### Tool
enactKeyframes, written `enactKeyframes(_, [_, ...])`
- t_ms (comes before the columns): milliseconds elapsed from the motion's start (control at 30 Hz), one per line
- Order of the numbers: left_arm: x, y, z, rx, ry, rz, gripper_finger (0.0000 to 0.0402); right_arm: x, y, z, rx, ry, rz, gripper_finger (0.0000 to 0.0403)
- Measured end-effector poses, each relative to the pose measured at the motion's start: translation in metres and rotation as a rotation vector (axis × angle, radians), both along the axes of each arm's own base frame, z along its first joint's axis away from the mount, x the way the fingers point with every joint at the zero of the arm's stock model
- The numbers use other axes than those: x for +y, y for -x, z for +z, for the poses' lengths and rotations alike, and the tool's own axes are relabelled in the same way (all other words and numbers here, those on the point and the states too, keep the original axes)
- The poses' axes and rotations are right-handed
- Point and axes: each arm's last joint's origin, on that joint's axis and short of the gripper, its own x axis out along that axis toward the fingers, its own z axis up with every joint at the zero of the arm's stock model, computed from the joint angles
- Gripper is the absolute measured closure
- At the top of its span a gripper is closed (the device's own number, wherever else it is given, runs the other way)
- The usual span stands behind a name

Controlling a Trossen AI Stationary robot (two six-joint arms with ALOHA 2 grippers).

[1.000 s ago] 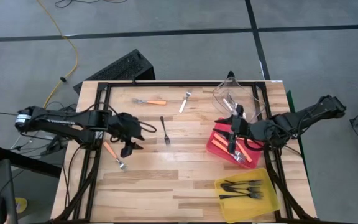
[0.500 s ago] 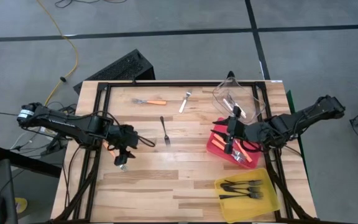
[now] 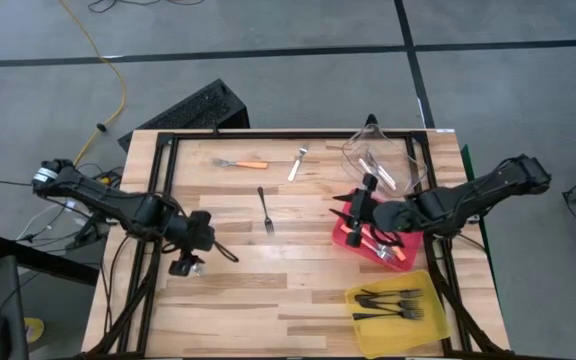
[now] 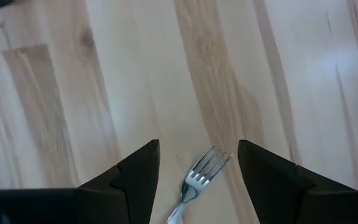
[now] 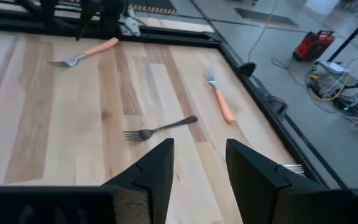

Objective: Sort silverware by color (type)
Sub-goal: Put the orange fork into the red bin

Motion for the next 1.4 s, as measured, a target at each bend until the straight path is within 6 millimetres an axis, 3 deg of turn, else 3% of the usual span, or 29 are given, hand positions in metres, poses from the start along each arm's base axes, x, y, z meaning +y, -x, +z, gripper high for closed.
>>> enactKeyframes(333, [-0.012,0.015,-0.034,0.083,0.000,-0.015,0.0200,0.001,0.000,0.003,-0.022,-0.017,0.018,0.0232])
enactKeyframes(667, [-0.031,0.016,-0.034,-0.012,-0.025,-0.014,0.0200,0.001,0.000,0.003,-0.025,-0.018,0.018,0.0232])
enactKeyframes(833, [-0.040,0.008,-0.042,0.001,-0.021,0.062,0.0200,0.001,0.000,0.003,-0.025,-0.018,0.018,0.0232])
enactKeyframes(1200, [-0.049,-0.003,-0.079,0.234,-0.065,0.339,0.0200,0.001,0.000,0.002,-0.017,-0.016,0.018,0.0232])
enactKeyframes(1400, [-0.054,-0.003,-0.089,0.274,-0.103,0.361,0.0200,0.001,0.000,0.002,-0.015,-0.015,0.018,0.0232])
